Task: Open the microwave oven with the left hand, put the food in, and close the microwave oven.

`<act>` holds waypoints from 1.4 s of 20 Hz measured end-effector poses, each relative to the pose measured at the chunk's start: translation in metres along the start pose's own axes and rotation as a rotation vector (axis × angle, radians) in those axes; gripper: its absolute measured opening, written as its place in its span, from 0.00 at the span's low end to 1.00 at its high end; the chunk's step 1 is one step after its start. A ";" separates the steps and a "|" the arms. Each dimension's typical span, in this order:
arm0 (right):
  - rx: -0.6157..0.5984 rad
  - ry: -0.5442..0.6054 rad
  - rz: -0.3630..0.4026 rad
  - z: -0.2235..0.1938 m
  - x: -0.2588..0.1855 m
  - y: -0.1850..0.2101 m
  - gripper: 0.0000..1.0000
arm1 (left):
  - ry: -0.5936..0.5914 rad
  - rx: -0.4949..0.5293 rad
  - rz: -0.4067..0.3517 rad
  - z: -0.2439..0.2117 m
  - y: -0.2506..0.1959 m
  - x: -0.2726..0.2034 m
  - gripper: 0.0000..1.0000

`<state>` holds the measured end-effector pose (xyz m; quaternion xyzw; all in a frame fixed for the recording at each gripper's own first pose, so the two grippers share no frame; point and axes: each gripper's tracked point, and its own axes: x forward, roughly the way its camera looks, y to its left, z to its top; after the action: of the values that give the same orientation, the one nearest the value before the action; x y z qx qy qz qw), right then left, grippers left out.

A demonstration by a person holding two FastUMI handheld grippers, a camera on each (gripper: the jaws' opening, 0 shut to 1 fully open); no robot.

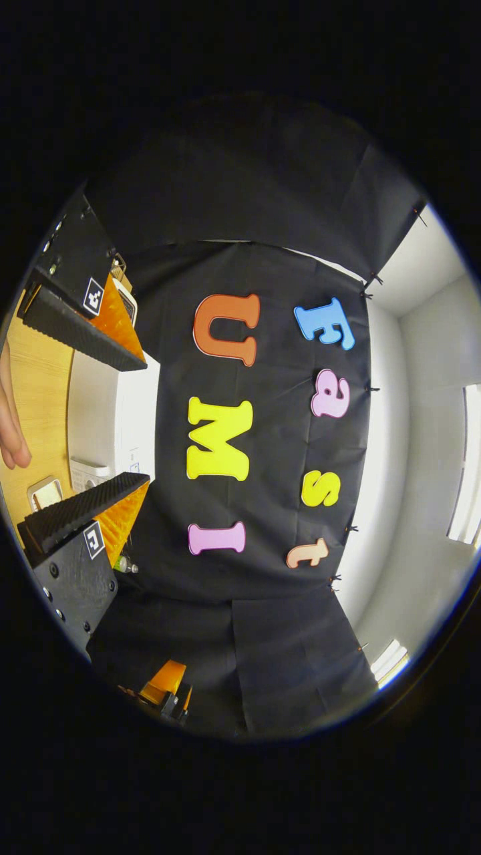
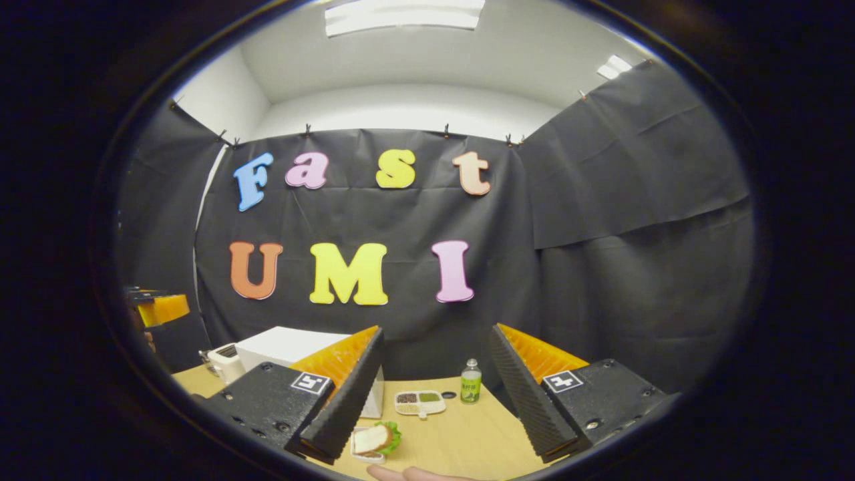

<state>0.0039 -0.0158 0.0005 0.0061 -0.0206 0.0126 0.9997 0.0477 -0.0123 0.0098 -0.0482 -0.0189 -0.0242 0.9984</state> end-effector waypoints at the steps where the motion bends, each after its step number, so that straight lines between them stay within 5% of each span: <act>1: 0.000 -0.001 0.002 -0.001 -0.001 -0.001 0.92 | 0.003 -0.011 0.004 -0.003 -0.004 0.010 0.95; 10: 0.027 -0.013 0.043 0.007 -0.015 -0.020 0.92 | 0.056 -0.033 0.009 -0.075 -0.044 0.109 0.89; 14: 0.047 -0.026 0.073 0.011 -0.021 -0.027 0.91 | 0.132 -0.022 -0.030 -0.132 -0.072 0.146 0.95; 16: 0.055 -0.023 0.095 0.009 -0.025 -0.030 1.00 | 0.141 -0.016 -0.057 -0.154 -0.086 0.162 0.96; 17: 0.057 -0.022 0.106 0.007 -0.025 -0.032 0.91 | 0.143 -0.010 -0.067 -0.165 -0.092 0.166 0.95; 19: 0.055 -0.020 0.102 0.004 -0.026 -0.040 1.00 | 0.174 0.014 -0.072 -0.196 -0.102 0.177 0.95; 20: 0.052 -0.023 0.096 0.003 -0.026 -0.044 0.91 | 0.194 0.027 -0.074 -0.211 -0.107 0.183 0.95; 22: 0.044 -0.032 0.083 0.004 -0.026 -0.052 1.00 | 0.222 0.060 -0.060 -0.237 -0.113 0.195 0.96; 23: 0.041 -0.039 0.084 0.004 -0.029 -0.053 0.91 | 0.229 0.078 -0.048 -0.249 -0.114 0.200 0.96; 25: 0.038 -0.054 0.103 0.004 -0.031 -0.055 0.91 | 0.235 0.094 -0.034 -0.267 -0.115 0.211 0.95; 26: 0.040 -0.056 0.105 0.002 -0.032 -0.058 1.00 | 0.238 0.085 -0.028 -0.275 -0.115 0.216 0.95; 27: 0.041 -0.053 0.103 -0.001 -0.032 -0.062 0.91 | 0.242 0.078 -0.018 -0.283 -0.115 0.221 0.95; 28: 0.042 -0.050 0.099 -0.003 -0.031 -0.066 1.00 | 0.253 0.080 0.009 -0.291 -0.110 0.225 0.95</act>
<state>-0.0254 -0.0821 -0.0046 0.0264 -0.0454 0.0625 0.9967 0.2775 -0.1601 -0.2599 -0.0052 0.1066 -0.0247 0.9940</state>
